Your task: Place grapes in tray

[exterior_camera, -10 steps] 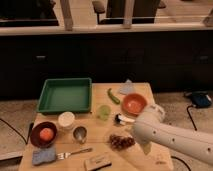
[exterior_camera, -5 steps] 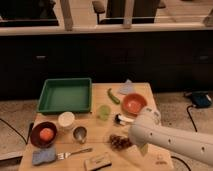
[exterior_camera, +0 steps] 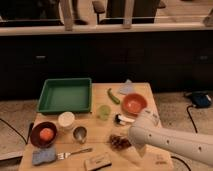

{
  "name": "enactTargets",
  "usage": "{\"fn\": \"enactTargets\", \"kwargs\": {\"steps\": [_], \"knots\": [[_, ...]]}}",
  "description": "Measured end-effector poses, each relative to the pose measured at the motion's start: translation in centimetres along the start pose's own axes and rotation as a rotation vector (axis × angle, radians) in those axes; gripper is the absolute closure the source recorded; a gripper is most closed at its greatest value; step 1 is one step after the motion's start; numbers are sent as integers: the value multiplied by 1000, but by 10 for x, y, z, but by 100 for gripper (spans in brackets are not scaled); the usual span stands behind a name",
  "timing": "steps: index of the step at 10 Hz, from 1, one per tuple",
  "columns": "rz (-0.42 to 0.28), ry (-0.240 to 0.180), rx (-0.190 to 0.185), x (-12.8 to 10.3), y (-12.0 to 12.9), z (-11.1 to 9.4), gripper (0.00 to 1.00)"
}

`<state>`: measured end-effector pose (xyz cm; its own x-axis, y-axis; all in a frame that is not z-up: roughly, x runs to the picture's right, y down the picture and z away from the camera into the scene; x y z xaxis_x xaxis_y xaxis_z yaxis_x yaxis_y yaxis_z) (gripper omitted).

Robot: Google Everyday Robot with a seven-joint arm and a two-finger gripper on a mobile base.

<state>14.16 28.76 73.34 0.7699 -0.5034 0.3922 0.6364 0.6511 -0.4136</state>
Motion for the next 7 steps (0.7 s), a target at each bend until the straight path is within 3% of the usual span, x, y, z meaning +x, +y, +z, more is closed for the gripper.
{"fn": "enactTargets", "kwargs": {"steps": [7], "knots": [[-45, -23, 8, -5, -3, 10, 20]]}}
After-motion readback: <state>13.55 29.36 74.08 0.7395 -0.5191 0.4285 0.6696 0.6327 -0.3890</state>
